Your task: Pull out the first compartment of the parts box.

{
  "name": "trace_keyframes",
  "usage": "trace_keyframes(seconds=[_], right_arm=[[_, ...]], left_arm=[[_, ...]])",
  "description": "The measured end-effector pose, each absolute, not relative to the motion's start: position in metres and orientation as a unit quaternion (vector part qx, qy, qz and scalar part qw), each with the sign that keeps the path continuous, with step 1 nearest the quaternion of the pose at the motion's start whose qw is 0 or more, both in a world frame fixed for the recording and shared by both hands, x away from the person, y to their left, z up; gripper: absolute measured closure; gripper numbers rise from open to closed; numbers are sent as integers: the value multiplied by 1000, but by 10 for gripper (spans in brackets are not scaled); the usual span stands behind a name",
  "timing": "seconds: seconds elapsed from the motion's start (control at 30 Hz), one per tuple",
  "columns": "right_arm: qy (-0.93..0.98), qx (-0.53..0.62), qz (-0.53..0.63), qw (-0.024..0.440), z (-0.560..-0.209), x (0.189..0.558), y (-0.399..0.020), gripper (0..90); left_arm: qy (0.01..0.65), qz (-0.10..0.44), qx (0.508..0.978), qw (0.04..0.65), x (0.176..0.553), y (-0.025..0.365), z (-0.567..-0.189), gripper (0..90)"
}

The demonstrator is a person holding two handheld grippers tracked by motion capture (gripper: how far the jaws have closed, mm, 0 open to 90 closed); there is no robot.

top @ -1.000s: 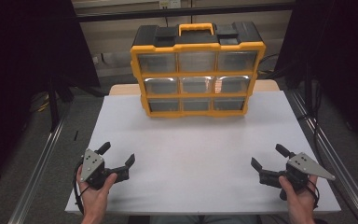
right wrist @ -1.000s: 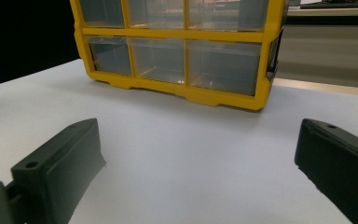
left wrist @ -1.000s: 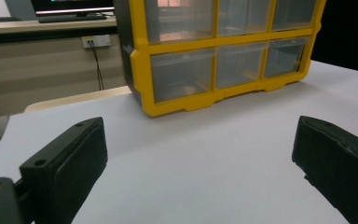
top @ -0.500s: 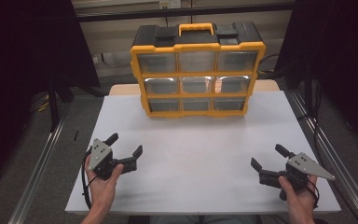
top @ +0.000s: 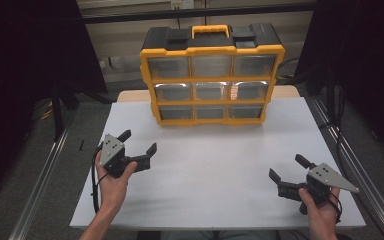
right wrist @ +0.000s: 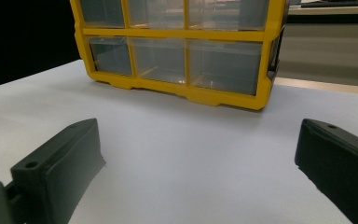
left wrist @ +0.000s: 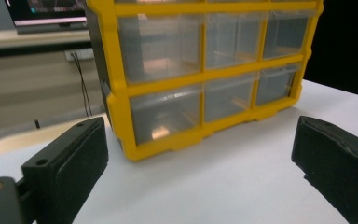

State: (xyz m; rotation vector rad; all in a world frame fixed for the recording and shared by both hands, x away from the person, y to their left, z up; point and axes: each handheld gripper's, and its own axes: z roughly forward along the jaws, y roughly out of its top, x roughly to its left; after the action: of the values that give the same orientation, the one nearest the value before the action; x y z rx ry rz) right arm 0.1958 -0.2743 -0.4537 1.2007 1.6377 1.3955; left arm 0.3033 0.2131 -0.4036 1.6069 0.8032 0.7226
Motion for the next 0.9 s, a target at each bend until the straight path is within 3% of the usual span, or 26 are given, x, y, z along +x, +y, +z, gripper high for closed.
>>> trace_keyframes(seconds=[0.63,0.9], right_arm=[[624,464,539,324,-454,196,-276,2],[626,460,540,322,-454,196,-275,1]], left_arm=[[257,315,718,565,335,193,-376,17],[210,364,728,542,346,180,-359,14]])
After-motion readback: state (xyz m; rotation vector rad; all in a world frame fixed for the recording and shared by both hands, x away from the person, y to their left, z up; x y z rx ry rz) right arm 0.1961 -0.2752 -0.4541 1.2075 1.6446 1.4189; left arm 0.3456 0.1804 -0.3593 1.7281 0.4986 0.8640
